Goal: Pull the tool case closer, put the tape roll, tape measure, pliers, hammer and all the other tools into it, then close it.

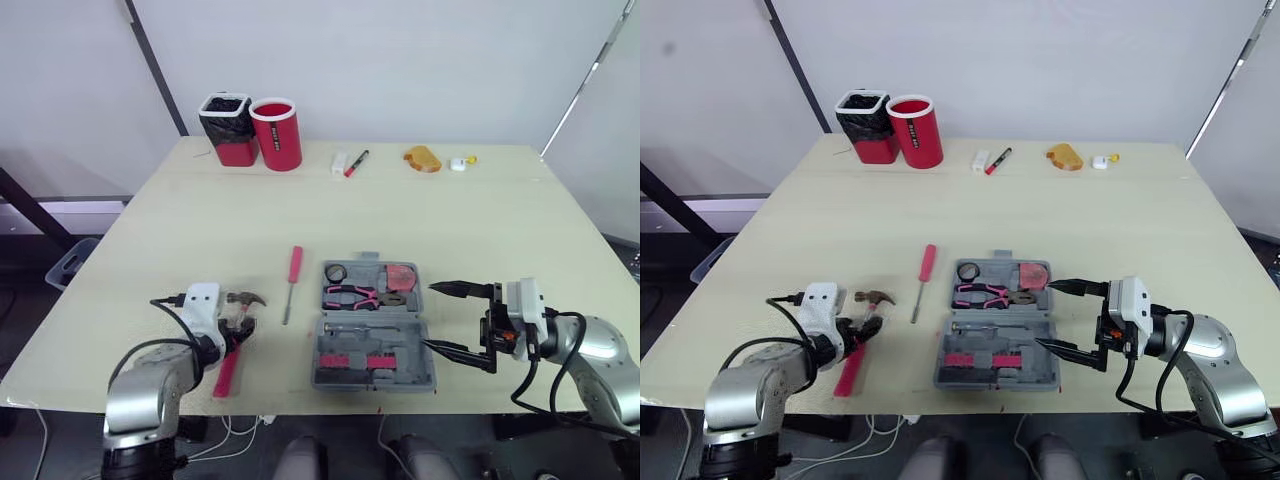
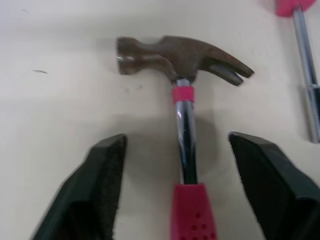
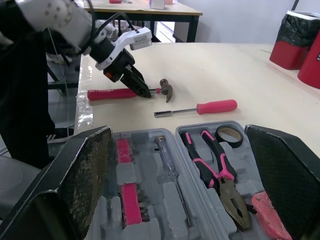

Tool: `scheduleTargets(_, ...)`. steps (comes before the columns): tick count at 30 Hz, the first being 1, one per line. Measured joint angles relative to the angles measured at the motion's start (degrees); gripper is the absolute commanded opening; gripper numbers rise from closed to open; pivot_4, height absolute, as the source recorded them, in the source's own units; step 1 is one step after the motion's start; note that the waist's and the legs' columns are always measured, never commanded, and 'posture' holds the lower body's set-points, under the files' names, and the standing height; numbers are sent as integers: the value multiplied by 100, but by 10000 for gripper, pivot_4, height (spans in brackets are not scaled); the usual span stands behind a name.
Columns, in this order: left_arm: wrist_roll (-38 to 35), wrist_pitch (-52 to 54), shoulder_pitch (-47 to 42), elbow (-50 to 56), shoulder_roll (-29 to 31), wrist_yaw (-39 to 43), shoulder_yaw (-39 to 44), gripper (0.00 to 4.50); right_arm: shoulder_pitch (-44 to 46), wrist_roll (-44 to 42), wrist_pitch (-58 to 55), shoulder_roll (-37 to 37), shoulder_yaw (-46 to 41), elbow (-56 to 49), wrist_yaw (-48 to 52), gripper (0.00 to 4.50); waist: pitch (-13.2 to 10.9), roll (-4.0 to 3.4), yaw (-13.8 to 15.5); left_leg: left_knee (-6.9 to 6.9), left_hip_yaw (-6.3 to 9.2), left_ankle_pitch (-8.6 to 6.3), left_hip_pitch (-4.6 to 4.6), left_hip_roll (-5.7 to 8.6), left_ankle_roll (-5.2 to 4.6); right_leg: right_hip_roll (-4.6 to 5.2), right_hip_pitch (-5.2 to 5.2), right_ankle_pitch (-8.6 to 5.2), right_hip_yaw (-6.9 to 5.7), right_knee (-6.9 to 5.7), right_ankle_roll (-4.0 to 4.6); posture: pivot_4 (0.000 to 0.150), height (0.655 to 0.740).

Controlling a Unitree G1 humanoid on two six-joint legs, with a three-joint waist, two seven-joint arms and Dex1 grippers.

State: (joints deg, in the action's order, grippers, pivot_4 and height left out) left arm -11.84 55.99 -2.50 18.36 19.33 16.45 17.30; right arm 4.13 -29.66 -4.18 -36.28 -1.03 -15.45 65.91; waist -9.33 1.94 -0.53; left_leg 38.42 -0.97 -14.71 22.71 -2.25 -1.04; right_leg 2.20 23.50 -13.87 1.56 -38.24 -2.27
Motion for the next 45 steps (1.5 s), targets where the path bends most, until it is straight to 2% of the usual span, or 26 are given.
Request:
scheduleTargets(2, 131, -865, 104, -293, -209, -120, -108, 34047, -2, 0, 0, -1, 1, 1, 1, 45000, 0, -1, 33, 1, 0, 0, 1, 2, 0, 0, 0, 0, -2, 2, 0, 1500, 7400)
scheduleTargets(5, 263, -1539, 107, -629, -286, -189, -225, 34047, 1, 0, 0, -1, 2, 1, 2, 45000, 1, 0, 56, 2, -2, 0, 1, 10, 0, -2, -1, 0, -2, 2, -1, 1500, 7400)
scheduleTargets(8, 358, -2027, 46, -912, -415, -332, -295, 26125, 1, 0, 0, -3, 2, 1, 1, 45000, 0, 0, 65, 2, -2, 0, 2, 10, -1, -5, -1, 1, -2, 3, -2, 1500, 7400)
scheduleTargets(9, 359, -2061, 33, -936, -437, -362, -301, 21742, 2, 0, 0, -4, 2, 1, 1, 45000, 0, 0, 69, 2, -2, 0, 2, 10, -1, -5, -1, 1, -3, 3, -2, 1500, 7400)
scheduleTargets(10, 362, -2119, 10, -980, -469, -401, -307, 20472, 2, 0, 0, -5, 2, 1, 1, 45000, 1, 0, 74, 2, -2, 0, 2, 10, -1, -5, -1, 1, -3, 3, -2, 1500, 7400)
scheduleTargets(22, 365, -2387, -199, -1288, -505, -516, -389, 20472, 1, 0, -18, -7, 2, 0, -9, 45000, 5, -7, 117, 2, -8, 0, 2, 10, -1, -12, -2, 1, -5, 3, -2, 1500, 7400)
scheduleTargets(25, 350, -2392, -193, -1289, -505, -487, -411, 13767, 1, 0, -18, -6, 2, 0, -11, 45000, 5, -9, 119, 2, -9, 0, 2, 10, -1, -12, -2, 1, -5, 4, -2, 1500, 7400)
scheduleTargets(27, 322, -2398, -194, -1288, -526, -481, -440, 3829, 1, 0, -18, -4, 3, -1, -13, 45000, 6, -10, 118, 2, -10, 0, 2, 10, -1, -12, -2, 0, -5, 4, -2, 1500, 7400)
scheduleTargets(29, 306, -2388, -191, -1285, -526, -481, -435, 926, 1, 1, -18, -5, 3, -1, -14, 45000, 11, -19, 118, 1, -10, 0, 1, 10, -1, -13, -2, 0, -5, 4, -2, 1500, 7400)
scheduleTargets(37, 294, -2495, -262, -1495, -274, -197, -666, 911, -11, -2, -18, 18, 6, -2, -17, 45000, 34, -58, 118, 1, -18, 0, 1, 7, -1, -23, -2, -1, -11, 4, 0, 1500, 7400)
scheduleTargets(42, 284, -2539, -242, -1459, 291, 411, -899, 906, -104, -17, -19, 21, 2, -20, -26, 45000, 32, -55, 97, -1, -18, 0, 6, 5, -1, -24, -1, -1, -13, 6, 2, 1500, 7400)
scheduleTargets(45, 45, -2537, -312, -1264, 895, 1237, -1009, 906, -225, -103, -21, 24, -44, -65, -66, 45000, 30, -53, 106, -1, -16, 0, 10, 3, -1, -24, 0, -2, -17, 12, 2, 1500, 7400)
